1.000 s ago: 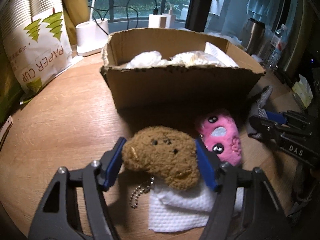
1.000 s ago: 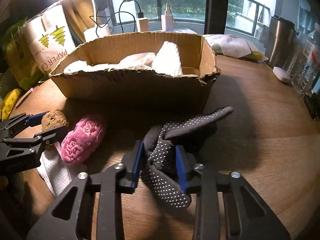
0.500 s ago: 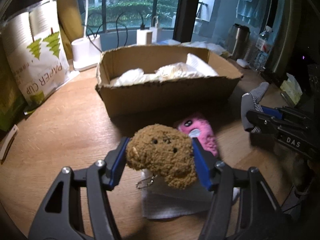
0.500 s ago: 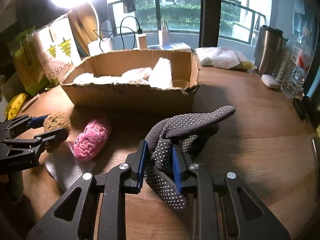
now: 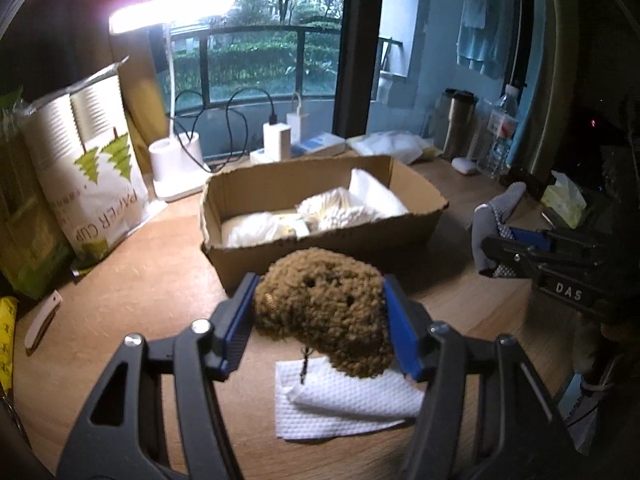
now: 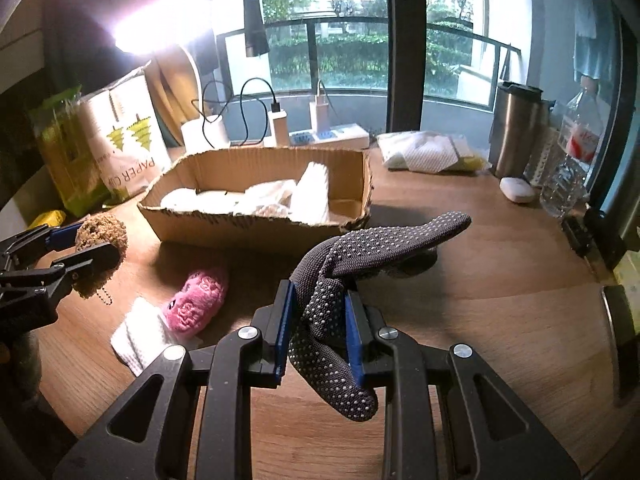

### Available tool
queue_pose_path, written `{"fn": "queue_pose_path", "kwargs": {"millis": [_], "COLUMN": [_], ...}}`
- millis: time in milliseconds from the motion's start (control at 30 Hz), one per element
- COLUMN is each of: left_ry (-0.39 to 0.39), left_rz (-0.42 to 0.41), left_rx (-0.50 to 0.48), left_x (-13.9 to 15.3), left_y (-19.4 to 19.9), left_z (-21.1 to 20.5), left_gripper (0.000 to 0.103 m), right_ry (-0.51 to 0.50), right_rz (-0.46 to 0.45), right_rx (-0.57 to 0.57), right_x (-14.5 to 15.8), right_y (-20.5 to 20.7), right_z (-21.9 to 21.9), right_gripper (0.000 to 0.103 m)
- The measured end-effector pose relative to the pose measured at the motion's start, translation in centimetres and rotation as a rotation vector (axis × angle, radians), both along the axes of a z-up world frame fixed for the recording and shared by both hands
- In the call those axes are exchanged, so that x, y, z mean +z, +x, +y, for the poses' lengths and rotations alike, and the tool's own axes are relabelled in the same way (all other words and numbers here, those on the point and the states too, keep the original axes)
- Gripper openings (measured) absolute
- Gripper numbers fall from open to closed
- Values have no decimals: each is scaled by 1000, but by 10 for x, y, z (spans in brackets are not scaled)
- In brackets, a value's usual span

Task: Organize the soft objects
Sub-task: 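Lift the glove with the right tool while the left tool grasps the brown plush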

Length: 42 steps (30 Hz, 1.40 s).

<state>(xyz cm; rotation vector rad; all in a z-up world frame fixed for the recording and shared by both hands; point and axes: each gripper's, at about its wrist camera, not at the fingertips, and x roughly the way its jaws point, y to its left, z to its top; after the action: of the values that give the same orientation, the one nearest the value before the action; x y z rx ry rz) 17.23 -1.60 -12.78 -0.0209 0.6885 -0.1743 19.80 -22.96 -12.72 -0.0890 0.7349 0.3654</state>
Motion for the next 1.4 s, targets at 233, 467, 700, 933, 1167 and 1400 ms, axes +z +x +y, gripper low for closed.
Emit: {"fn": "queue_pose_path", "kwargs": {"millis": [233,467,700,933,1167,1400], "left_ry": [-8,-54,-83,-74,-91,-110], "left_rz": [-20,-84,-129,-176,-215,-211], "left_rx": [0,29,47,36,47,53], "left_x": [13,37,56,70,75,72], "left_y": [2,8,21,36,53,65], "left_z": [-3,1,0,-7,-4,-4], "left_gripper": [62,62,62,62,62,62], "right_ry": [13,34,60,67,64,58], "right_rz": [-25,-62,-102,-135,-149,-159], "right_rx": [10,19,27,31,36,54], "right_x": [12,27,40,51,56,61], "right_y": [1,7,17,27,40,53], "right_z": [-5,-10,-17,-20,-17,-10], "right_gripper": [26,26,26,26,26,26]}}
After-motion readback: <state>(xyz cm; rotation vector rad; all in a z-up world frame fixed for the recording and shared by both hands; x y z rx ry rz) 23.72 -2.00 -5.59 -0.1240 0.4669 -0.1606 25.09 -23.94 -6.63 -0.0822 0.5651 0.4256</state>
